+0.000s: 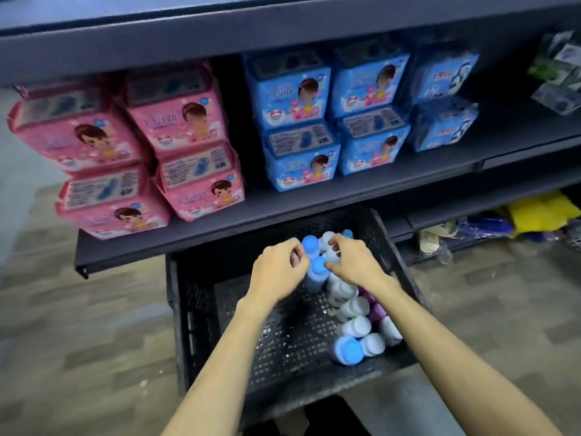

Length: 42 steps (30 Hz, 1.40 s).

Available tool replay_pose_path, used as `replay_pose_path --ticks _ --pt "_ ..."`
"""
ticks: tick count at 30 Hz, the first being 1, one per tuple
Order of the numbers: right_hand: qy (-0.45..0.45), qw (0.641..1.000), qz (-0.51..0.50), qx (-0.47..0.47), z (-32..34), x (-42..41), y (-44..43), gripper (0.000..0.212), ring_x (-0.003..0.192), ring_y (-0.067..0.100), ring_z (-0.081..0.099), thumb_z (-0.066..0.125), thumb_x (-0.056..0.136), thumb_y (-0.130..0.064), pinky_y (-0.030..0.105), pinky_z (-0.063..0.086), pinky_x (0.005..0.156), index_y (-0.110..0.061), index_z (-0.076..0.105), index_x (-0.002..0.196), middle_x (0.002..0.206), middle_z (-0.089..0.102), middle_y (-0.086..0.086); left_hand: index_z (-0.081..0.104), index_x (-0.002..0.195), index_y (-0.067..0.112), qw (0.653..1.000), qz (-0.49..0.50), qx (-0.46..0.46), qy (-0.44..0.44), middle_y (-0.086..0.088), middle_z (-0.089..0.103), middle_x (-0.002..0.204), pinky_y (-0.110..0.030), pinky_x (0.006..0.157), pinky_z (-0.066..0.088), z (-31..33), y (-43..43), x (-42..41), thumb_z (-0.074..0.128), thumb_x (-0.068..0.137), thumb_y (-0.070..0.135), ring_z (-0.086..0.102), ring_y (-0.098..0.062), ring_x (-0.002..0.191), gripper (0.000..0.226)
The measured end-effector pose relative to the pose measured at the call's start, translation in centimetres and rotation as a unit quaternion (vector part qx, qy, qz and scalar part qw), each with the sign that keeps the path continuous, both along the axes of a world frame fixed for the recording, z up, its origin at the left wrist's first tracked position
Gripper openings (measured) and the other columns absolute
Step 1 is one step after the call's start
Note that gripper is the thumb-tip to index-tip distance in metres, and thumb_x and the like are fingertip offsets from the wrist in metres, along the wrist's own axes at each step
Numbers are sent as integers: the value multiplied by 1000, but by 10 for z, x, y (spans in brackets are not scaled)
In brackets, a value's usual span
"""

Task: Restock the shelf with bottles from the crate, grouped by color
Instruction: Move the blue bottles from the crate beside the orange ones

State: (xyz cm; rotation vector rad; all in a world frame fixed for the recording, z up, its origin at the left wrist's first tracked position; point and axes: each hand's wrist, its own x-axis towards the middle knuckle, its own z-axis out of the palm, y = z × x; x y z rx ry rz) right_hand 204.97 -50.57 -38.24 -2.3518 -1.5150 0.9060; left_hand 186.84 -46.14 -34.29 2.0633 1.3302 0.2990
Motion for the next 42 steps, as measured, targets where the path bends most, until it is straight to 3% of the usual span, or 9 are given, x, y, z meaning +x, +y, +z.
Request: replay_pose_path --ticks 4,9,14,18,22,27,32,37,42 --pt "5 998 11 -65 -42 -2 7 61 119 34 56 71 87 -19 38 47 94 -10 43 141 130 58 16 58 79 25 999 16 -31 4 8 62 66 -29 60 47 -20 -3 -3 55 81 26 58 -13 65 3" --pt "-2 998 22 -60 -79 -13 18 66 125 34 51 71 85 -14 39 46 97 -10 41 144 141 47 14 57 81 26 998 32 -53 8 6 62 67 -33 60 49 -40 -1 -5 56 83 23 57 -12 65 4" --pt "-37 997 47 -50 -99 -23 21 50 106 36 60 70 84 -13 38 48 81 -9 49 129 124 56 16 57 82 25 996 56 -66 8 5 61 66 -32 60 47 -57 -2 -13 57 84 22 56 -12 63 4" --pt "-14 1000 25 -9 -110 -26 17 45 93 35 62 72 80 -8 35 43 68 -10 48 118 105 60 13 56 81 26 994 76 -78 8 7 60 64 -30 60 45 -69 -8 -18 57 84 23 55 -10 63 4" --pt "3 1000 6 17 -117 -31 9 45 89 33 62 74 75 -7 36 46 69 -13 46 111 100 60 8 56 80 25 991 92 -93 1 7 60 64 -31 61 45 -75 -14 -13 58 82 21 55 -10 64 4" --pt "-38 998 56 -11 -98 -19 21 55 97 34 62 76 77 -24 36 43 68 -11 46 122 110 60 10 58 82 24 991 95 -90 -4 6 60 65 -31 63 46 -71 -15 -12 58 83 22 56 -11 66 2" --pt "-33 998 56 26 -60 -16 31 55 83 32 56 79 70 -37 35 42 65 -16 49 111 91 56 5 56 82 26 993 88 -72 -6 7 60 65 -26 55 35 -58 -7 -21 57 84 22 55 -9 64 5" --pt "-25 994 65 89 -15 -26 43 54 79 28 56 84 63 -40 37 44 65 -17 46 93 82 59 2 57 81 27 993 104 -49 -28 7 60 66 -27 56 40 -33 0 -29 56 83 22 56 -11 64 6" --pt "-41 985 92 141 42 -43 59 57 74 25 51 84 64 -46 37 47 67 -16 46 93 82 57 -2 58 79 26 991 119 -23 -51 4 61 67 -28 57 42 -4 1 -44 56 82 22 57 -15 64 5"
